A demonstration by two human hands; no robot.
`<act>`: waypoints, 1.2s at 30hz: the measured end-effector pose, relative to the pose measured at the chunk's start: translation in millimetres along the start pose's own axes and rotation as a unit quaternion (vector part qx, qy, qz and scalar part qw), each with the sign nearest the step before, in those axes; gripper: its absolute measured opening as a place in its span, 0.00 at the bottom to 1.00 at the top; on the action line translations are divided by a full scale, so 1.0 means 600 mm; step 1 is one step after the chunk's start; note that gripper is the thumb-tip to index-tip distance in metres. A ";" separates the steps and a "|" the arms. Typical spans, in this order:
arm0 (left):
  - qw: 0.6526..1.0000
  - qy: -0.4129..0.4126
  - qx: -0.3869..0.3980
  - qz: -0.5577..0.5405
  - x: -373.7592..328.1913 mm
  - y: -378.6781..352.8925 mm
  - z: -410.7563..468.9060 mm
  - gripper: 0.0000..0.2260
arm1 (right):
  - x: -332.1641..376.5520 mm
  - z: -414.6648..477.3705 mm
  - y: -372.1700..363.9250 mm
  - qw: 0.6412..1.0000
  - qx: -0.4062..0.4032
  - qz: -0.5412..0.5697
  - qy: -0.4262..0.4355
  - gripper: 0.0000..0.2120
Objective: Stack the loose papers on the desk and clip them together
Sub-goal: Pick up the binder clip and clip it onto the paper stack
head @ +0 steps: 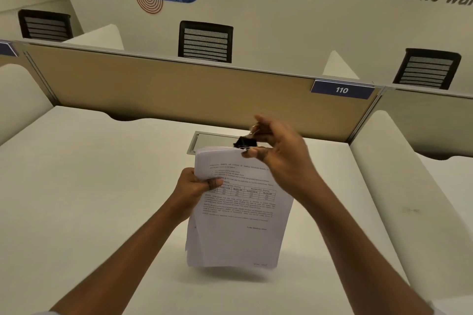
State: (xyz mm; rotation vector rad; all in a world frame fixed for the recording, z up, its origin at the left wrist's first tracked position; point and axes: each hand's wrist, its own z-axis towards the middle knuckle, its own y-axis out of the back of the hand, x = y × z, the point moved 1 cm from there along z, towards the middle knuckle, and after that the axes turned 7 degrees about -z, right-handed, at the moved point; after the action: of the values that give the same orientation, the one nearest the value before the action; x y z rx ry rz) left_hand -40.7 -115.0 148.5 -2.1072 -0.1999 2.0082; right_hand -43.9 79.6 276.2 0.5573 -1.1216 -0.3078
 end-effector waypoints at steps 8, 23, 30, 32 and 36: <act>1.000 -0.001 -0.008 0.021 0.001 0.007 0.002 0.16 | 0.025 0.033 -0.045 0.998 0.049 -0.035 -0.005 0.19; 0.999 -0.008 -0.005 0.031 -0.006 0.009 -0.006 0.15 | 0.013 0.018 -0.050 0.986 -0.014 -0.120 0.113 0.13; 0.999 -0.012 -0.001 0.033 -0.010 0.002 -0.009 0.14 | 0.010 0.010 -0.062 0.962 -0.073 -0.195 0.175 0.08; 0.999 -0.012 -0.002 0.032 -0.012 0.001 -0.010 0.14 | 0.013 0.008 -0.065 0.959 -0.085 -0.207 0.175 0.10; 0.999 -0.016 -0.012 0.036 -0.012 0.002 -0.011 0.13 | 0.018 0.001 -0.071 0.952 -0.122 -0.227 0.166 0.10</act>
State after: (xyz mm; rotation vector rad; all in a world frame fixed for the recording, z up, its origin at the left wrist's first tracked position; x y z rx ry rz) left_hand -34.5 -118.2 155.6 -2.1259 -0.1579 2.0920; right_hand -38.0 39.0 260.7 0.6153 -0.6088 -0.7148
